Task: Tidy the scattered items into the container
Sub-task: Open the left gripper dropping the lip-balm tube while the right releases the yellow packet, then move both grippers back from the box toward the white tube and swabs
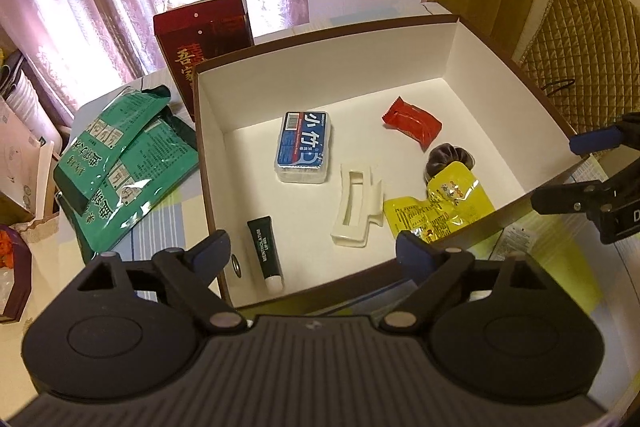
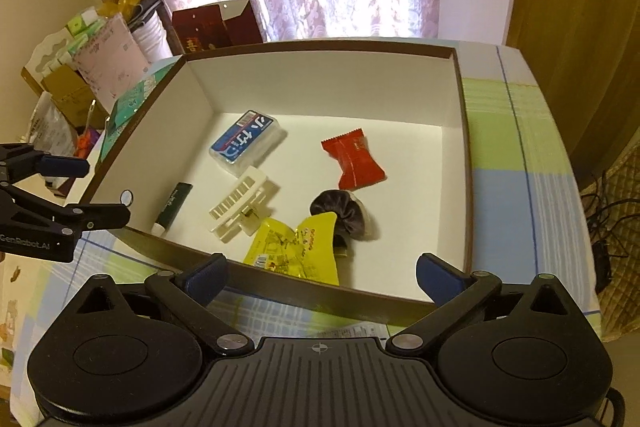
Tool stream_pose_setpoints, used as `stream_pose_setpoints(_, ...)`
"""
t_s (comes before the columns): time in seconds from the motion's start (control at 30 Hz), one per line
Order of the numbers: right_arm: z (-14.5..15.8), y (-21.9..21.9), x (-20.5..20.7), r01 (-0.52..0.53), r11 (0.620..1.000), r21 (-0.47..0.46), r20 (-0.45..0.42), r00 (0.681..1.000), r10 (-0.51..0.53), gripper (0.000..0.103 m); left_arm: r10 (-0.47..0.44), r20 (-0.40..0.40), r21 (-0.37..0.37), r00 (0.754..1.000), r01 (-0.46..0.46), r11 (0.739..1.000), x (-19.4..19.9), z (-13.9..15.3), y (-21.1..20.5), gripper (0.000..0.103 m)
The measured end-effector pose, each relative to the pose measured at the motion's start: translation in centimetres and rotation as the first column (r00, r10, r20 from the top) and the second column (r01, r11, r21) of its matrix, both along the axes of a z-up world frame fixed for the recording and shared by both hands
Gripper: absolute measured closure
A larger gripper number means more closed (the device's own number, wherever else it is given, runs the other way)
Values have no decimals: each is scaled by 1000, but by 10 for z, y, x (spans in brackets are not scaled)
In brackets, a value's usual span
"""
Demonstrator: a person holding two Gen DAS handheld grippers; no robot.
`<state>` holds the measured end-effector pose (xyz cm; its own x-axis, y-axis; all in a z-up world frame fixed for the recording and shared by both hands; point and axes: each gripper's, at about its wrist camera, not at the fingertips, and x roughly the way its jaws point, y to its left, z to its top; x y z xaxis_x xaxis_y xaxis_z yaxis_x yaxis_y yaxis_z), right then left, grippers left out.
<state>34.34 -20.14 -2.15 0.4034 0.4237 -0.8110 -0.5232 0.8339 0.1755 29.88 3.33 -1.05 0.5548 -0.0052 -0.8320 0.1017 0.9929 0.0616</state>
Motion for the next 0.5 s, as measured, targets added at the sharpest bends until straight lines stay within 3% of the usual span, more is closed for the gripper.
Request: stream_pose_setpoints(0.5,17,-2,-31,26,999,-28,85,996,-23,0,31,39,5,999,-31,1000,-31,15,-7,13)
